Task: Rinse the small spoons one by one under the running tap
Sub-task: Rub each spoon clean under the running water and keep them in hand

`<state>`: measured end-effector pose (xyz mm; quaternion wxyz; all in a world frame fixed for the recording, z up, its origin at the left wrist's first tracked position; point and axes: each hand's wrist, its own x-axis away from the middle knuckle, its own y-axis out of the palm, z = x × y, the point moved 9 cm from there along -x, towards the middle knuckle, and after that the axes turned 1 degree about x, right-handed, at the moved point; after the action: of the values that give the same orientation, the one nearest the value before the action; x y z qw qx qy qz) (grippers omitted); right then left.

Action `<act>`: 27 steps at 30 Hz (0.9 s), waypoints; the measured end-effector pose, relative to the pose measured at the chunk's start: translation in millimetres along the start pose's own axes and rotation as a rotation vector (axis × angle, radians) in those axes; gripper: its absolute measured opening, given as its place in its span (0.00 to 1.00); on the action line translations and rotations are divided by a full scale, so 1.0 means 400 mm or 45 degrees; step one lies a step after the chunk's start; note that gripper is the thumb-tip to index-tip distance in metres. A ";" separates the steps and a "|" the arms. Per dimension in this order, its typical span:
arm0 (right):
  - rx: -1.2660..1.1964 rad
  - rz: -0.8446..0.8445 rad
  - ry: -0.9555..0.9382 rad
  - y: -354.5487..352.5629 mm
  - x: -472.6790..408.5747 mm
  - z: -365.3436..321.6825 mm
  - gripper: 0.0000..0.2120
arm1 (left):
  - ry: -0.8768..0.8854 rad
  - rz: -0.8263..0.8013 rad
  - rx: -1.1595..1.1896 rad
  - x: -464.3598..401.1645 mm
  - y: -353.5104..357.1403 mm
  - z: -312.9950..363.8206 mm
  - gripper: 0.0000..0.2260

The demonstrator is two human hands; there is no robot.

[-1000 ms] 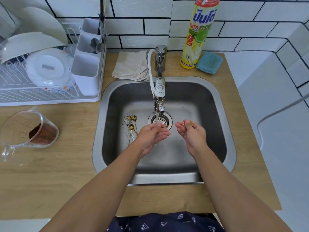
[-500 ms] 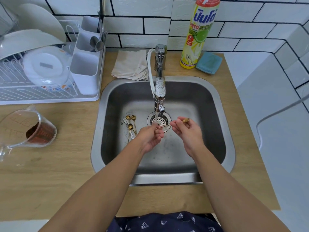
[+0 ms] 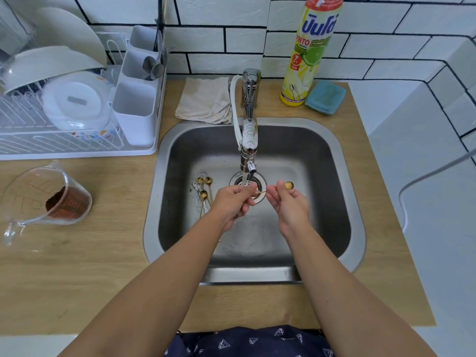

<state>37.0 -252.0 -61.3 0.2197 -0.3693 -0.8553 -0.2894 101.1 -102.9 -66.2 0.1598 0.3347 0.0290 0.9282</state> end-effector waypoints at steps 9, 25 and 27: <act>0.063 0.023 -0.015 -0.013 -0.008 -0.005 0.06 | -0.013 -0.023 0.171 0.002 0.015 -0.022 0.12; 0.093 -0.053 -0.048 0.017 -0.015 -0.009 0.08 | -0.086 -0.017 -0.006 -0.003 -0.020 -0.014 0.15; 0.081 -0.031 -0.058 0.007 -0.022 -0.018 0.08 | -0.115 -0.202 0.131 0.008 0.005 -0.019 0.10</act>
<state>45.8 -259.7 -60.1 0.2082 -0.3581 -0.8734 -0.2562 93.4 -103.5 -70.0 0.2167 0.3806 0.0958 0.8939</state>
